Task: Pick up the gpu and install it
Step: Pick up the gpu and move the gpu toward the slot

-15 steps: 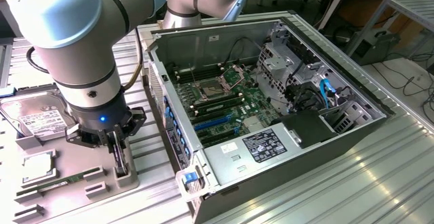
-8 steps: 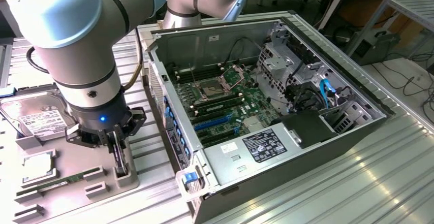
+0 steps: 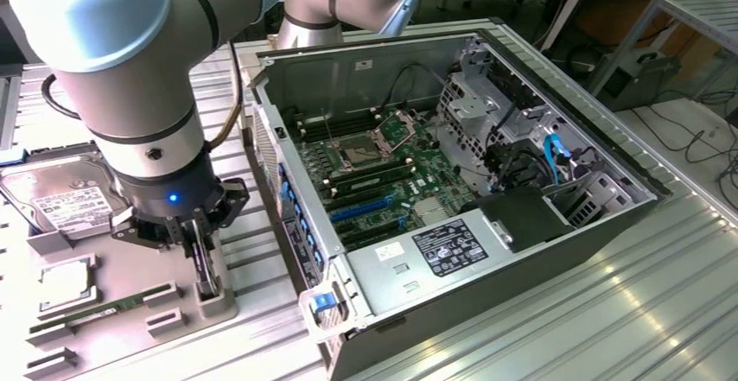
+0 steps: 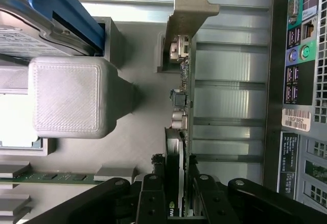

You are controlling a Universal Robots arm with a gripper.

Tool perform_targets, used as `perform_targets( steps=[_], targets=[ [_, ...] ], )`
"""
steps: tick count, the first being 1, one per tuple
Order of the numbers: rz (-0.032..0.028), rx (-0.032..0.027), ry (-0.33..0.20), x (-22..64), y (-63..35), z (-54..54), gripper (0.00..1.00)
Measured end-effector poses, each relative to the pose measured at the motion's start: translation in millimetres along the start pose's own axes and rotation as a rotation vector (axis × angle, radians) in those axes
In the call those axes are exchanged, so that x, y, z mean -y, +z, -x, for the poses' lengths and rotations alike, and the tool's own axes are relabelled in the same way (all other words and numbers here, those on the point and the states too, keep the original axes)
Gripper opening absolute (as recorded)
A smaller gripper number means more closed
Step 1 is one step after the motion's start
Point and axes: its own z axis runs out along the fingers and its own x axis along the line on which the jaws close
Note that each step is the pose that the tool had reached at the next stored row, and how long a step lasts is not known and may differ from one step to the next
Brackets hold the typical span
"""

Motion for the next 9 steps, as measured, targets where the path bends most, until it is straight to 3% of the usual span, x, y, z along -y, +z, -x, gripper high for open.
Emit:
perform_targets(
  steps=[9],
  targets=[
    [-0.0005,0.0,0.0,-0.8,-25.1,0.4,0.27]
  ],
)
